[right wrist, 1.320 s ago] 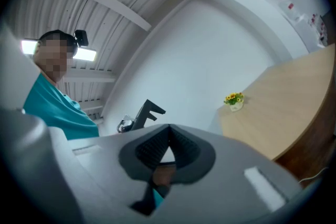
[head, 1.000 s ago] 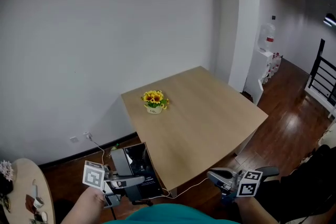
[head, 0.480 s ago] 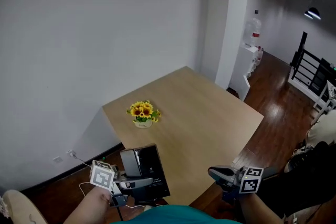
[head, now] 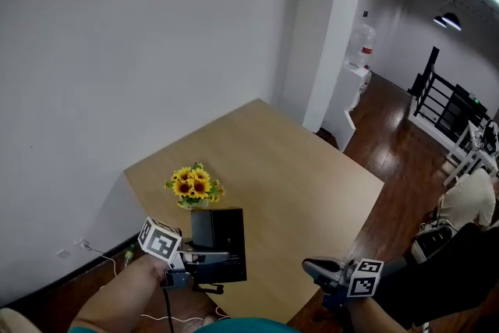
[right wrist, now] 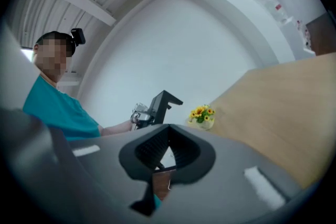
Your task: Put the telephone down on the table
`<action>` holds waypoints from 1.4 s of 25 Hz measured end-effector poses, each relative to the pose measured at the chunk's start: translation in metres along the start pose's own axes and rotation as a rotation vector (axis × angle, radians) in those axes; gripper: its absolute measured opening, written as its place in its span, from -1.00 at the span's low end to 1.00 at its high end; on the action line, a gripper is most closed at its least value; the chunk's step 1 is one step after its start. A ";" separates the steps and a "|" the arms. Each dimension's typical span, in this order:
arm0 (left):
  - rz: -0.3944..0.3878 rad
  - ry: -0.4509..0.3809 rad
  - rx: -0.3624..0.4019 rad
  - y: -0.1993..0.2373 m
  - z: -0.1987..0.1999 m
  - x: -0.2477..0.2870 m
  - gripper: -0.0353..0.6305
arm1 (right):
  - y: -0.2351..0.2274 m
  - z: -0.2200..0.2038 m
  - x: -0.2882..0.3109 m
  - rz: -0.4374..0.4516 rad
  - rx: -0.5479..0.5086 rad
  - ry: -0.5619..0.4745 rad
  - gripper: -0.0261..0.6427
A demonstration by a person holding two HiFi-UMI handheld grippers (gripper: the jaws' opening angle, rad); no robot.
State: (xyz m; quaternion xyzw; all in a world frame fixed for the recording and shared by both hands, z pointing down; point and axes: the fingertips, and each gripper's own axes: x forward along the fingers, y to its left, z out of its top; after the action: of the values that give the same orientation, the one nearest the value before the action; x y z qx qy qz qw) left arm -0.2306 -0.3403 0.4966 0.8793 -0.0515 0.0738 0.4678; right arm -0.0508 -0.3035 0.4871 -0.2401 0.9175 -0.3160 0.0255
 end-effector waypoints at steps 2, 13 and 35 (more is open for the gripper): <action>0.048 0.028 0.007 0.023 0.022 0.015 -0.39 | -0.024 0.005 0.005 0.018 0.001 0.014 -0.92; 0.140 0.093 -0.034 0.186 0.136 0.114 -0.39 | -0.141 0.032 0.036 0.080 -0.040 0.078 -0.92; 0.028 0.251 -0.128 0.351 0.141 0.187 -0.39 | -0.174 -0.017 0.034 0.078 0.054 0.112 -0.92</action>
State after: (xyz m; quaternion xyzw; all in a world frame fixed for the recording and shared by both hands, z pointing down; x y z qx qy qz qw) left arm -0.0909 -0.6569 0.7381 0.8307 -0.0093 0.1860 0.5247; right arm -0.0105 -0.4283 0.6075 -0.1854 0.9174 -0.3522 -0.0074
